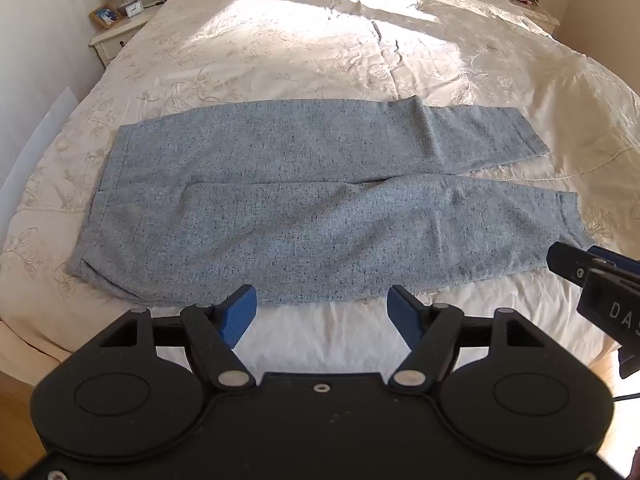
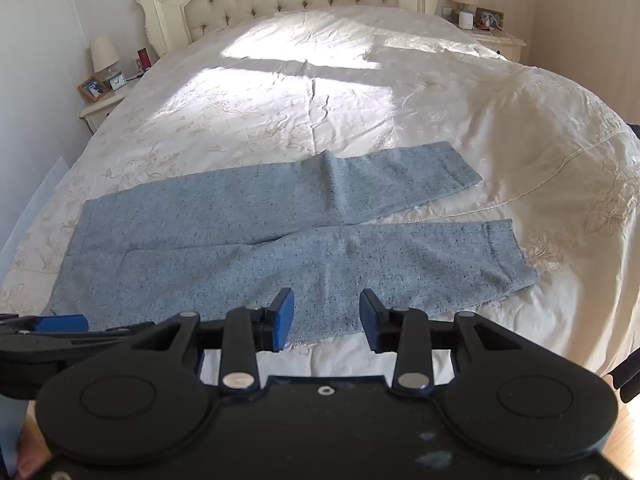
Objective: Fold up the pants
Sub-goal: 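Move both tools over the grey speckled pants toward the leg cuffs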
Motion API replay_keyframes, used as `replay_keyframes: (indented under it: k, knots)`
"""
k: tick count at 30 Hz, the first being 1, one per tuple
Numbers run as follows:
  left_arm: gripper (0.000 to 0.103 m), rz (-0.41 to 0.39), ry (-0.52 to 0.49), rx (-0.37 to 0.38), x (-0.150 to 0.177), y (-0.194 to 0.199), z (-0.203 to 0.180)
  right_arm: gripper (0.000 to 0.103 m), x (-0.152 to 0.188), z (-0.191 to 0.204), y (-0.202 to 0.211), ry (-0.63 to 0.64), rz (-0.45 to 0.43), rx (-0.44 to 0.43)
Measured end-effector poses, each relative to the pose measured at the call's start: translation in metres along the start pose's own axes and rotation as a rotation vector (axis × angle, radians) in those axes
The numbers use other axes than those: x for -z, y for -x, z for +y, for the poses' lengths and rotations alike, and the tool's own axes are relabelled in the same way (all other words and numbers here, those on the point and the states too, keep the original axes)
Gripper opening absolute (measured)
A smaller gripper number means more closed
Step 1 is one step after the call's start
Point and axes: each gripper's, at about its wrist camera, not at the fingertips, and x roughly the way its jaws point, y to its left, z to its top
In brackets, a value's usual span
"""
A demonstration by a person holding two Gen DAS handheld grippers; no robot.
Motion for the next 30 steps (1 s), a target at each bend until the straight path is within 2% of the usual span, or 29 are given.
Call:
replay_keyframes:
  k: [30]
  knots:
    - [0.074, 0.021, 0.015, 0.007, 0.0033, -0.0043, 0.0009, 0.039, -0.0018, -0.0006, -0.0006, -0.004, 0.003, -0.005]
